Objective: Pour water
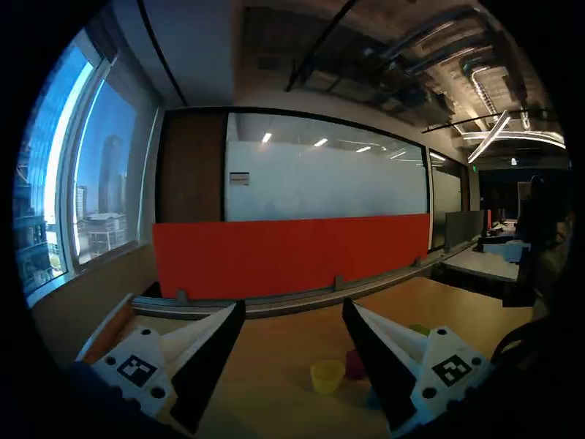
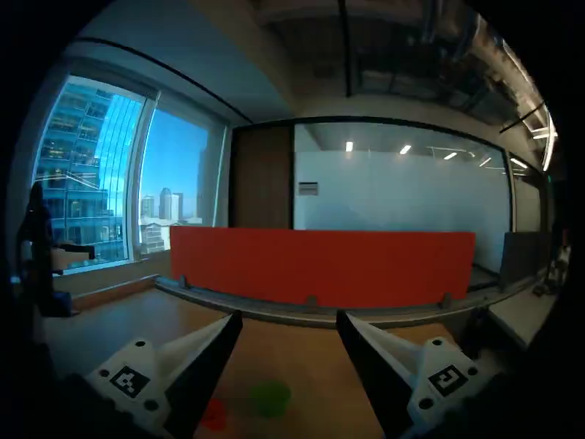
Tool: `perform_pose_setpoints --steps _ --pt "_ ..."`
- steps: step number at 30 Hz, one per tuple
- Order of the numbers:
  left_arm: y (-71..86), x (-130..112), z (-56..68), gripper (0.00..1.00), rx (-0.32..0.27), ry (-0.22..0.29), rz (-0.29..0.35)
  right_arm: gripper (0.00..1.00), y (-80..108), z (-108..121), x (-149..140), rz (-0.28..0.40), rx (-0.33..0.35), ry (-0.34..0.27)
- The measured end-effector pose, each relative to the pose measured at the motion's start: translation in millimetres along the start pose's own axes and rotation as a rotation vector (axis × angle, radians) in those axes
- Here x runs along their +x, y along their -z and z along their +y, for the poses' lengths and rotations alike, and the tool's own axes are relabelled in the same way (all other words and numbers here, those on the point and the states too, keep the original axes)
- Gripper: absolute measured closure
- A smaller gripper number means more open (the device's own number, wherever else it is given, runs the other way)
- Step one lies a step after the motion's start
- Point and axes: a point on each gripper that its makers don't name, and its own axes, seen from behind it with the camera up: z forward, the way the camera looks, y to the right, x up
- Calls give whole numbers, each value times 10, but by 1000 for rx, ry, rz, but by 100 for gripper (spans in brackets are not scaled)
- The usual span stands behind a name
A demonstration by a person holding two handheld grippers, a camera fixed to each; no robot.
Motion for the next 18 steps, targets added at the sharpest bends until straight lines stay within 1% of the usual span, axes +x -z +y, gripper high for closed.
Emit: perform_pose_setpoints --steps 6,9,12,18 --pt "2 -8 116 2 -75 34 -1 0 17 -158 30 -5 76 23" --pt "-3 -1 155 2 -95 29 11 0 21 -178 18 -12 86 38" --pt "-12 -15 211 2 -116 16 8 0 23 -197 11 -18 92 55" --pt "-15 -103 358 2 -176 2 -6 0 21 -206 -60 -44 108 59"
